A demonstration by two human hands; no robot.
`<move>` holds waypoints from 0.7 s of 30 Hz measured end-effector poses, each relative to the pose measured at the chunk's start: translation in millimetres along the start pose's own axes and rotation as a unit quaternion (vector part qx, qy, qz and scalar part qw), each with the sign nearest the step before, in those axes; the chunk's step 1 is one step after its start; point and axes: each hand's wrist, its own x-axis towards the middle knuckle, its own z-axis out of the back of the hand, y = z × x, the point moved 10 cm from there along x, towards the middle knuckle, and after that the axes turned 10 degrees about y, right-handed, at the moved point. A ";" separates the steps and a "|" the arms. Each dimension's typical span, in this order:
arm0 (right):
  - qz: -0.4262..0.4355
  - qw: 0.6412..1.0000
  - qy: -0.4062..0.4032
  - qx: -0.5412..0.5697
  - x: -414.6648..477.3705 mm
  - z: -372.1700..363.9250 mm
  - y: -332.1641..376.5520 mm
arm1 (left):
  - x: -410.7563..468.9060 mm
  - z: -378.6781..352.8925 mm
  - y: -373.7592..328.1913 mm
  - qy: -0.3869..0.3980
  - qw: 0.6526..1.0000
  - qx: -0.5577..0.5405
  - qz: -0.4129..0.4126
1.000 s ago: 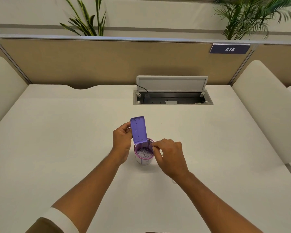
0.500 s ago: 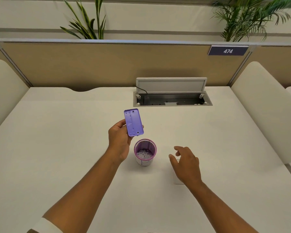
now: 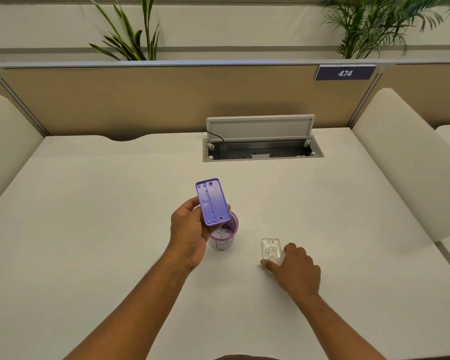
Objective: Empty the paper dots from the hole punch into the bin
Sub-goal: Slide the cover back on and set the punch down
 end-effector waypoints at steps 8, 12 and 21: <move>-0.024 1.000 0.009 0.007 -6.9 -3.9 -2.0 | -34.4 -0.5 37.6 -0.003 0.999 0.016 0.040; -0.026 0.998 0.030 0.045 -5.8 -6.5 -5.2 | -48.0 0.2 50.2 0.003 0.999 0.000 0.051; 0.050 0.930 -0.019 0.363 -20.4 4.6 -10.2 | -69.0 9.6 66.9 0.006 0.998 -0.007 0.060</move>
